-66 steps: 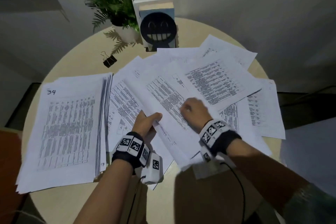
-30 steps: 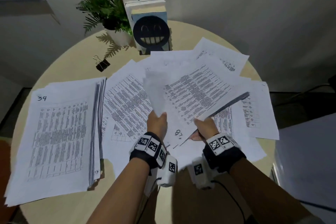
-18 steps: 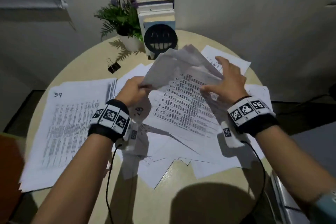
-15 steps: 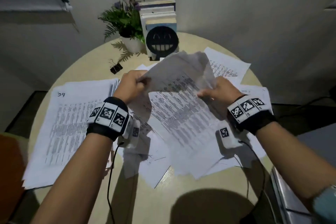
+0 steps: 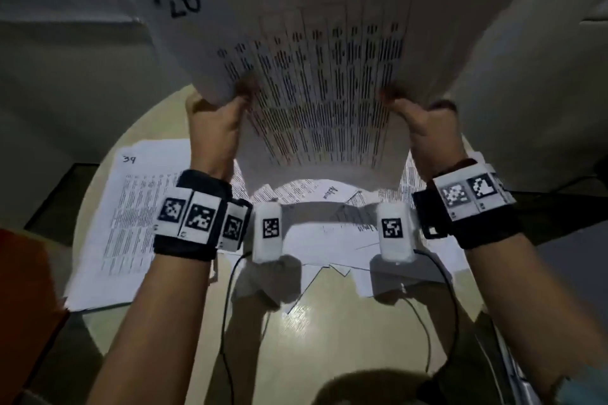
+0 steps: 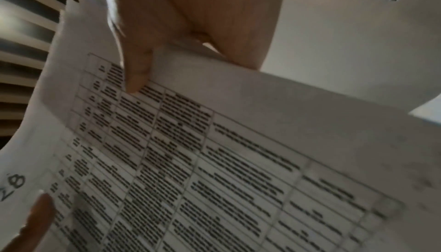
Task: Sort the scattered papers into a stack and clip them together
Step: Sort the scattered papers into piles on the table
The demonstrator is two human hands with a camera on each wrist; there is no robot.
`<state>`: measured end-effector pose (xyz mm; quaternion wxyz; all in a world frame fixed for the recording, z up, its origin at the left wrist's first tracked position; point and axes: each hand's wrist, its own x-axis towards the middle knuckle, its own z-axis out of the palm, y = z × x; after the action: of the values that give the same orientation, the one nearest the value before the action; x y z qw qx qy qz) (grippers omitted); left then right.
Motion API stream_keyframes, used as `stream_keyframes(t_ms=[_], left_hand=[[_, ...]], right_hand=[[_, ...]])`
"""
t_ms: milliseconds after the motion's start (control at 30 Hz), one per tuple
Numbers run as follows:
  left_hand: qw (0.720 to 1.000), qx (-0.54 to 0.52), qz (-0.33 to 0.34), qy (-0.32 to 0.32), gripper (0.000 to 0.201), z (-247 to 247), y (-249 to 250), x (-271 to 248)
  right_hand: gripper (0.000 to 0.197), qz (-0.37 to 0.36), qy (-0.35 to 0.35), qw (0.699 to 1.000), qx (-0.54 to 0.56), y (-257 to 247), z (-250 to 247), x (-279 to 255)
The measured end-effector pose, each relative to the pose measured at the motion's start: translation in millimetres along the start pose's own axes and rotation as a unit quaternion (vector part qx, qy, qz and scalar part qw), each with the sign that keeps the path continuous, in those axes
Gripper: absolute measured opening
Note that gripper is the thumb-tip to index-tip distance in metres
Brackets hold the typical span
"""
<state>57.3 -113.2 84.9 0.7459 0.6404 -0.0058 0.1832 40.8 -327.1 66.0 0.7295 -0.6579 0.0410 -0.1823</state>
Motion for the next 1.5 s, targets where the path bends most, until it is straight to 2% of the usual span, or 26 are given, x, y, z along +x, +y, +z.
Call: stream_keyframes(t_ms=[33,100,133,233,300,333,400,500,533,633,700,733,800,867,900,967,1033,1167,1233,1300,1400,1433,1500], left_hand=[[1.0,-0.001,0.008,-0.012,0.023,-2.9,6.6,-4.0],[0.999,0.018,0.013,-0.046,0.008,-9.8,14.7,-12.6],[0.998,0.01,0.013,-0.058,0.008,-14.5,14.2,-14.2],[0.996,-0.053,0.007,-0.071,0.017,-23.5,11.7,-12.4],[0.995,-0.069,0.008,-0.075,0.031,-26.5,6.4,-7.2],[0.995,-0.064,0.006,-0.075,0.039,-27.3,4.2,-4.7],[0.995,-0.059,0.003,-0.077,0.04,-31.0,-1.2,0.1],[0.997,-0.042,-0.026,-0.056,0.045,-39.5,-10.3,8.1],[0.997,-0.025,-0.044,-0.055,0.043,-42.4,-14.2,7.9],[0.993,0.038,-0.088,-0.071,0.015,-60.1,-24.2,7.1],[0.988,0.107,-0.09,-0.067,0.026,-78.0,-33.9,10.9],[0.986,0.126,-0.097,-0.053,0.03,-86.7,-35.8,13.9],[0.983,0.136,-0.117,-0.027,0.032,-103.4,-37.9,21.5],[0.984,0.093,-0.154,0.002,0.023,-121.6,-40.1,30.2],[0.983,0.072,-0.17,0.022,0.019,-134.1,-44.1,36.4],[0.97,0.06,-0.224,0.07,0.034,-160.1,-53.7,48.7],[0.953,0.104,-0.273,0.084,0.047,-186.9,-63.9,57.8],[0.908,0.234,-0.335,0.093,0.025,-239.7,-90.7,64.3],[0.884,0.294,-0.356,0.076,0.011,-262.0,-107.2,62.1],[0.872,0.315,-0.366,0.075,0.014,-281.5,-118.9,55.5],[0.844,0.37,-0.384,0.051,0.029,-299.0,-130.0,50.0],[0.833,0.395,-0.384,0.051,0.031,-301.8,-130.2,49.7],[0.793,0.475,-0.377,0.056,0.034,-304.9,-130.7,49.8]], right_hand=[[0.05,-0.007,0.001,1.0,0.013,-1.9,2.1,-3.1],[0.034,-0.022,-0.026,0.999,0.03,-0.9,6.7,-11.6],[0.027,-0.025,-0.034,0.999,0.035,0.5,8.5,-15.5],[0.026,-0.03,-0.067,0.997,0.038,4.0,15.7,-23.5],[0.024,-0.027,-0.073,0.997,0.023,6.7,22.9,-23.5],[0.024,-0.026,-0.067,0.997,0.017,6.7,27.3,-23.2],[0.025,-0.028,-0.049,0.998,0.004,2.0,37.1,-22.1],[0.019,-0.031,-0.006,0.998,0.045,-15.4,52.2,-16.2],[0.013,-0.028,0.009,0.997,0.073,-23.1,56.0,-12.5],[0.008,-0.027,0.044,0.991,0.123,-38.5,71.5,0.6],[0.007,-0.015,0.047,0.988,0.147,-36.5,82.9,10.6],[0.008,-0.006,0.037,0.989,0.141,-31.5,89.2,13.4],[0.018,0.027,0.01,0.999,0.039,-13.0,104.9,10.5],[0.029,0.079,-0.036,0.992,-0.089,27.2,122.3,-1.8],[0.033,0.111,-0.07,0.985,-0.115,48.8,130.9,-12.2],[0.043,0.158,-0.125,0.969,-0.144,87.5,148.5,-35.1],[0.038,0.196,-0.142,0.949,-0.203,114.2,167.2,-54.5],[0.035,0.259,-0.136,0.93,-0.223,137.5,207.4,-84.3],[0.035,0.274,-0.152,0.917,-0.246,145.5,227.5,-97.2],[0.031,0.284,-0.165,0.907,-0.262,153.1,242.3,-109.1],[0.025,0.314,-0.165,0.891,-0.284,159.1,256.1,-127.3],[0.027,0.323,-0.159,0.884,-0.299,161.6,258.5,-132.2],[0.041,0.315,-0.137,0.868,-0.358,168.1,261.1,-140.9]])
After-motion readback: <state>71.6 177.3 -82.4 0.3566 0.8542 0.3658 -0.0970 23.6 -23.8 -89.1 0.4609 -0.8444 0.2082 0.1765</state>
